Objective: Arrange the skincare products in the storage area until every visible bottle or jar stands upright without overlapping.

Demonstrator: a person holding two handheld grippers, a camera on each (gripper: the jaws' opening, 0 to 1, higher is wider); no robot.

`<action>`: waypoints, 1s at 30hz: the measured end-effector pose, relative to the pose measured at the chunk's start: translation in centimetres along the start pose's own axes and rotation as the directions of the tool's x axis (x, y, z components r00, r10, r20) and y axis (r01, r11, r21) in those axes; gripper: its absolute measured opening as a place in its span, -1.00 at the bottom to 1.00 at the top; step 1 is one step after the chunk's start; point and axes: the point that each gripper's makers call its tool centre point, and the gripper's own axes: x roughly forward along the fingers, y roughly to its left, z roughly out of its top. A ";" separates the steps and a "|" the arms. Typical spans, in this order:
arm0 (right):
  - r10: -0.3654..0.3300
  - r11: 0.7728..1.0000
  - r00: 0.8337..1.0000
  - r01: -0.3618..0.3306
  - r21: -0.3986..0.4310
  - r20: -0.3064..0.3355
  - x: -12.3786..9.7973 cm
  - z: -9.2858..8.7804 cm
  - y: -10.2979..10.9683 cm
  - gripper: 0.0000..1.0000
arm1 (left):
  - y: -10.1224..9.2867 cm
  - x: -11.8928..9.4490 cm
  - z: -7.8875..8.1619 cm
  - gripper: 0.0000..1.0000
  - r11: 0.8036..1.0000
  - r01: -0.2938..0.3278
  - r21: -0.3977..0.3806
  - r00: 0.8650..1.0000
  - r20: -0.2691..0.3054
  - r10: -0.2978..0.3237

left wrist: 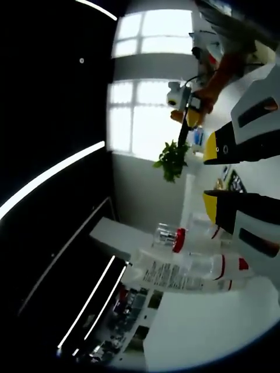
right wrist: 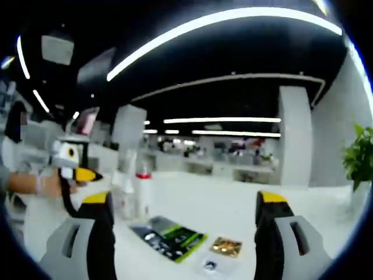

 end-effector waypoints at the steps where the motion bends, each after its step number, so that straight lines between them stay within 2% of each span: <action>1: 0.011 1.000 1.000 -0.011 0.010 0.000 0.0 0.0 0.3 1.00 | -0.1 0.1 -0.1 -0.62 1.000 0.008 -0.004 1.000 -0.008 -0.008; 3: 0.046 0.997 0.999 -0.046 0.054 0.011 -0.1 0.1 1.2 1.00 | -0.3 0.3 -0.5 -0.53 1.000 0.015 -0.006 0.999 -0.029 -0.015; 5: 0.090 0.991 0.996 -0.091 0.100 0.011 -0.2 0.0 2.4 1.00 | -0.2 0.5 -0.8 -0.29 1.000 0.005 0.005 0.999 -0.052 -0.005; 8: 0.122 0.987 0.992 -0.122 0.104 0.003 -0.5 -0.4 3.8 1.00 | -0.4 0.8 -1.2 0.13 1.000 0.009 0.013 0.997 -0.073 -0.008; 10: 0.174 0.979 0.984 -0.170 0.110 -0.025 -0.9 -0.9 5.4 1.00 | -0.7 0.9 -1.6 0.28 1.000 0.020 0.017 0.995 -0.096 -0.018; 13: 0.199 0.975 0.980 -0.196 0.102 -0.024 -1.8 -0.9 6.9 1.00 | -1.1 0.9 -2.1 0.41 0.999 0.027 0.026 0.992 -0.120 -0.024; 15: 0.215 0.972 0.976 -0.211 0.101 -0.025 -2.6 -0.7 7.6 1.00 | -1.1 0.8 -1.9 0.56 0.999 0.022 0.036 0.992 -0.121 -0.018; 18: 0.231 0.969 0.973 -0.228 0.096 -0.023 -4.0 -0.3 8.5 1.00 | -1.9 0.7 -0.8 1.00 0.999 0.020 0.042 0.995 -0.101 -0.016; 22: 0.237 0.971 0.971 -0.234 0.056 -0.038 -5.6 0.2 9.4 1.00 | -4.0 -0.6 1.4 0.99 0.993 0.041 0.113 0.998 -0.046 -0.036; 25: 0.236 0.972 0.970 -0.236 0.018 -0.054 -6.6 0.6 10.2 1.00 | -4.9 -2.9 2.2 0.99 0.986 0.016 0.167 0.998 -0.056 -0.007; 27: 0.234 0.972 0.971 -0.235 -0.019 -0.054 -7.2 1.1 10.7 1.00 | -4.7 -4.8 2.6 0.99 0.980 -0.032 0.194 0.996 -0.080 0.048; 28: 0.210 0.975 0.974 -0.215 -0.059 -0.082 -7.5 1.1 10.7 1.00 | -4.4 -6.3 2.8 0.99 0.976 -0.066 0.208 0.991 -0.099 0.088; 30: 0.185 0.975 0.980 -0.192 -0.116 -0.068 -7.9 1.7 11.0 1.00 | -4.1 -8.5 3.6 0.99 0.969 -0.123 0.213 0.986 -0.082 0.144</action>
